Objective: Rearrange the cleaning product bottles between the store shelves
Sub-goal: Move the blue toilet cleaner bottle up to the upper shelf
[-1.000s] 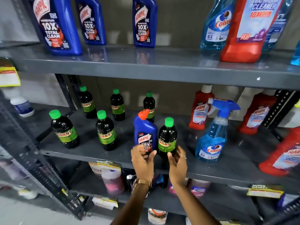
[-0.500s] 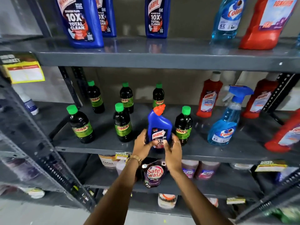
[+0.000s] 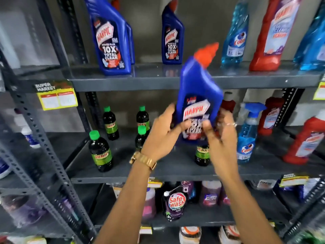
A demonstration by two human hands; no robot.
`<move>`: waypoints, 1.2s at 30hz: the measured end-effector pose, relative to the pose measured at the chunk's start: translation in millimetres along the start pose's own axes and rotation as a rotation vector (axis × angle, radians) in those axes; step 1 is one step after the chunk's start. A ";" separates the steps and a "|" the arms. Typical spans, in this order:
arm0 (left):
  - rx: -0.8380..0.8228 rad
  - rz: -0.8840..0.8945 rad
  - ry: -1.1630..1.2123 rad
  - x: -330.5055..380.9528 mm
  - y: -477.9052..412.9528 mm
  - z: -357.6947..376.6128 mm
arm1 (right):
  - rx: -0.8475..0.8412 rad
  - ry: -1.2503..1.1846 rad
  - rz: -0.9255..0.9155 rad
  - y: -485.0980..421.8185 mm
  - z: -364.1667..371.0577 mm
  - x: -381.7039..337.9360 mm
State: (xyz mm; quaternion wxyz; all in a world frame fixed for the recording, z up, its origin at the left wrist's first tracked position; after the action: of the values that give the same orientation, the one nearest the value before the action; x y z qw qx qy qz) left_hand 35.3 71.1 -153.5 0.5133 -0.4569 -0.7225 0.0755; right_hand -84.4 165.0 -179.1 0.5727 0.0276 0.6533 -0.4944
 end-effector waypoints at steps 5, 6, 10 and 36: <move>0.125 0.157 0.056 66.2 -76.2 -38.4 | -0.048 -0.008 -0.137 -91.8 9.0 -80.5; 0.149 0.173 0.063 73.2 -95.3 -44.9 | -0.049 -0.009 -0.168 -112.9 12.6 -90.6; 0.172 0.103 0.010 63.2 -152.5 -57.0 | -0.050 0.009 -0.098 -172.9 33.8 -82.2; 0.262 -0.046 -0.363 8.2 -181.9 -46.3 | -0.092 0.188 -0.025 -200.7 59.2 -24.6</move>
State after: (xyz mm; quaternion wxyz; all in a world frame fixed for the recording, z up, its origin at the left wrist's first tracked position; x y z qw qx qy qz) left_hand -33.6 -43.4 -21.5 0.4315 -0.3486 -0.7973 0.2378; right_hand -154.2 35.6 -28.2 0.5034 0.0396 0.7264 -0.4662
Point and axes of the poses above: each hand's wrist, its own y-axis away from the middle knuckle, its own z-axis out of the palm, x = y × z, the point moved 5 cm from there along -y, towards the middle knuckle, and after that the axes turned 9 degrees about -y, right-handed, at the moved point
